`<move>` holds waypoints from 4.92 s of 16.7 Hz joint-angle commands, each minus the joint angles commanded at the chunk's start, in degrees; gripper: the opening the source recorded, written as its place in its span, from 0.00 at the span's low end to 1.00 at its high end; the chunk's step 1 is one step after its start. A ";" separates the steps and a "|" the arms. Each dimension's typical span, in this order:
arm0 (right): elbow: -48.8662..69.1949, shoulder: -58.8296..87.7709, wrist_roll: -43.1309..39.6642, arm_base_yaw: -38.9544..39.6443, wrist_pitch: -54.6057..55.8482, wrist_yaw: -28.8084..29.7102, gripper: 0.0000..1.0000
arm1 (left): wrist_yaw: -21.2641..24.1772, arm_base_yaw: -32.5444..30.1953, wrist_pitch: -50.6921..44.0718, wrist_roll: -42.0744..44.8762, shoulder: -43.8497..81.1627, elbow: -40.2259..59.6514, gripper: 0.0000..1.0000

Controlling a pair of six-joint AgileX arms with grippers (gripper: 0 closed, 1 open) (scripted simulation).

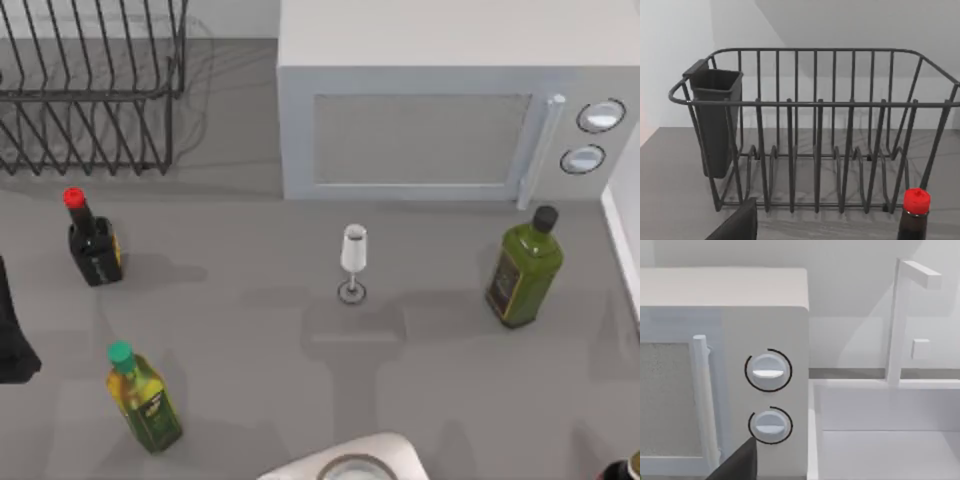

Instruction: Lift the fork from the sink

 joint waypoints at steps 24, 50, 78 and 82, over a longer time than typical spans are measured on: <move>19.51 21.35 -2.60 -2.81 -12.48 0.04 1.00 | 0.00 0.00 0.00 0.00 0.00 0.00 1.00; 106.99 130.49 -13.83 -15.00 -66.50 0.22 1.00 | 0.00 0.00 0.00 0.00 0.00 0.00 1.00; 95.27 143.97 -13.61 -14.92 -41.30 0.38 0.25 | 0.00 0.00 0.00 0.00 0.00 0.00 1.00; 95.27 143.97 -13.61 -14.92 -41.30 0.38 0.00 | 0.00 0.00 0.00 0.00 0.00 0.00 1.00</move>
